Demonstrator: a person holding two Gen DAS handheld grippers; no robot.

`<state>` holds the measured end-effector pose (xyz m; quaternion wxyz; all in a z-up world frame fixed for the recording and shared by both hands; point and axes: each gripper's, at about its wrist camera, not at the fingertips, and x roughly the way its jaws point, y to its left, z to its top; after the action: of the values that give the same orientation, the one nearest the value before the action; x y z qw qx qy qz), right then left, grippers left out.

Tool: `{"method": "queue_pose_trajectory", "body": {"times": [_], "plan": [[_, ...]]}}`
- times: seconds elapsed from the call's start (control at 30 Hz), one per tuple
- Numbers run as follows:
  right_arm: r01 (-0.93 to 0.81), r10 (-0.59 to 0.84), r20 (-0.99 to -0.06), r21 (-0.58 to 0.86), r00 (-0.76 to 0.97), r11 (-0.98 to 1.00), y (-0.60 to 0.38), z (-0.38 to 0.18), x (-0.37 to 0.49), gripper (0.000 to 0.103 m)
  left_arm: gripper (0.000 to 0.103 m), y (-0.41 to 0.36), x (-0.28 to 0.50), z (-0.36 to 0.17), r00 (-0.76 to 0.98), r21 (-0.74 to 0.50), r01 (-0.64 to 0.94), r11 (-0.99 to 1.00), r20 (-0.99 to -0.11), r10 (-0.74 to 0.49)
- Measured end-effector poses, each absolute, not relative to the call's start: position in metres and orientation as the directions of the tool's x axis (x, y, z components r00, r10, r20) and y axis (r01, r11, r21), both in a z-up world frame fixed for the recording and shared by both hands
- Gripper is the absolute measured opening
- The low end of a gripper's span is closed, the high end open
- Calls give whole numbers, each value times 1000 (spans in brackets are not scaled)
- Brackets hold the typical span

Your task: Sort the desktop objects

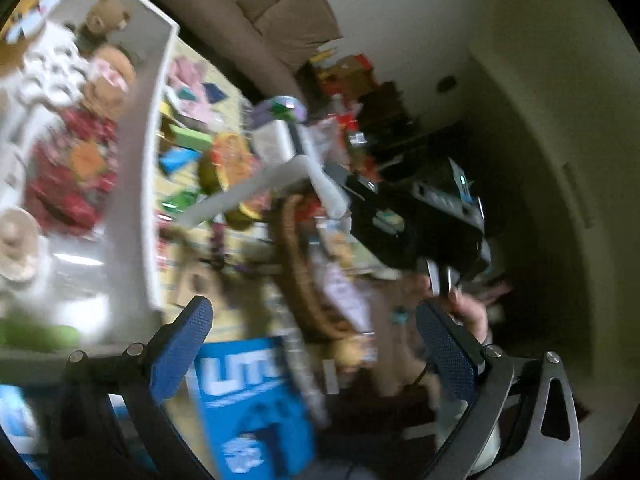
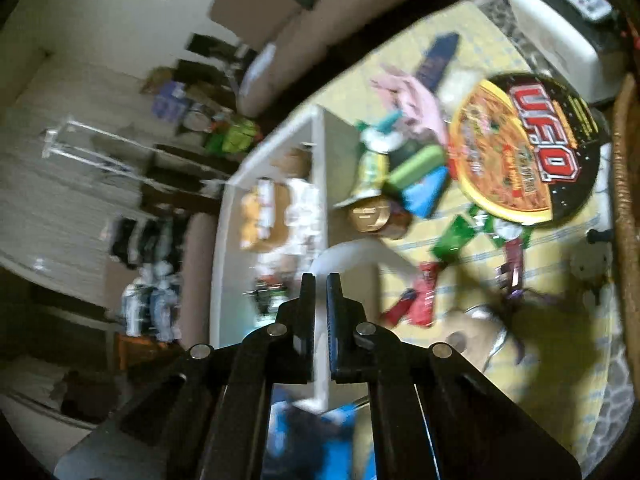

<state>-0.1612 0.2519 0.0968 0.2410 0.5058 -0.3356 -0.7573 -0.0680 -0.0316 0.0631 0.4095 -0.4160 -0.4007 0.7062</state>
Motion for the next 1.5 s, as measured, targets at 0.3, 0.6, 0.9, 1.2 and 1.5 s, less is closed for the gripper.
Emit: {"method": "queue_pose_trajectory", "body": {"times": [0.3,0.6,0.9,1.2,1.5], "plan": [[199,-717,-603,700,-350,-686,217,179,-84,6,103,-13,-42,42,-351,-989,37,146,124,928],[318,-743,-625,672,-241,-668,179,186,3,6,27,-12,-20,33,-398,-984,103,145,93,913],[394,-709,-675,607,-203,-690,142,190,26,6,9,-69,-29,86,-402,-999,5,-41,-39,915],[456,-681,-699,544,-219,-705,66,206,-43,6,10,-157,-91,142,-421,-892,-13,-452,-405,811],[391,-648,-729,543,-220,-743,34,152,-115,6,16,-143,-177,113,-320,-824,-1,-567,-537,781]]}}
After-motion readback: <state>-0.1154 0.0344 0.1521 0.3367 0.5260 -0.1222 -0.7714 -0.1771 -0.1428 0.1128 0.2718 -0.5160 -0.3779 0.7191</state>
